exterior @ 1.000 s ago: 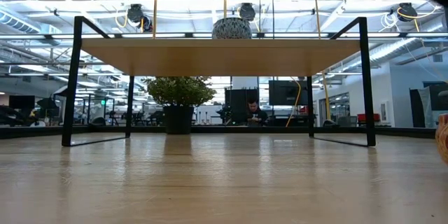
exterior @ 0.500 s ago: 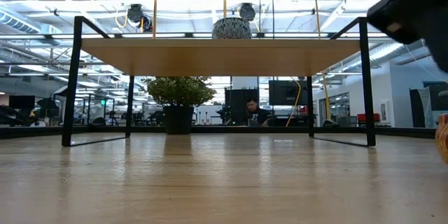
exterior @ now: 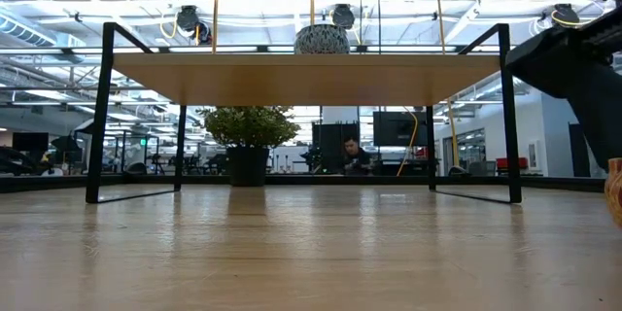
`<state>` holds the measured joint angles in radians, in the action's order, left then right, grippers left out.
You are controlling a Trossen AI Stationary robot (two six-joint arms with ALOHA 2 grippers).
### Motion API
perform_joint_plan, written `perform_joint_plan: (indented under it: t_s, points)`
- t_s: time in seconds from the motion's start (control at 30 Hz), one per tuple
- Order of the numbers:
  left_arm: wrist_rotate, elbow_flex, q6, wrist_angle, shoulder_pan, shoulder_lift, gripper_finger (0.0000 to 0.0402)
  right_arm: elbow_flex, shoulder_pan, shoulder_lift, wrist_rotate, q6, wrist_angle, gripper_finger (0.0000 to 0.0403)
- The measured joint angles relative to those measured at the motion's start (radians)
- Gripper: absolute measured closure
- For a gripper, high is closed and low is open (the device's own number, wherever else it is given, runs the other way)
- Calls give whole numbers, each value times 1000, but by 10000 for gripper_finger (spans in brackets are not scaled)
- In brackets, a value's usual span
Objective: Stock candles and holders on shelf
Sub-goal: Align the orange scented candle with the other scented candle on the shelf
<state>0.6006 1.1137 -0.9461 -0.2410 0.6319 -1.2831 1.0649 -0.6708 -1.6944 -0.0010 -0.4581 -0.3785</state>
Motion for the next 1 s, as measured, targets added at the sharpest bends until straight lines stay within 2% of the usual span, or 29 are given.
perform_joint_plan:
  t_s: [0.7, 1.0]
  points:
    - [0, 0, -4, -1, 0, 0, 252, 0, -8, -3, 26, -17, 29, 45]
    - [0, 0, -11, -1, 0, 0, 252, 0, -25, -55, 3, -46, 90, 45]
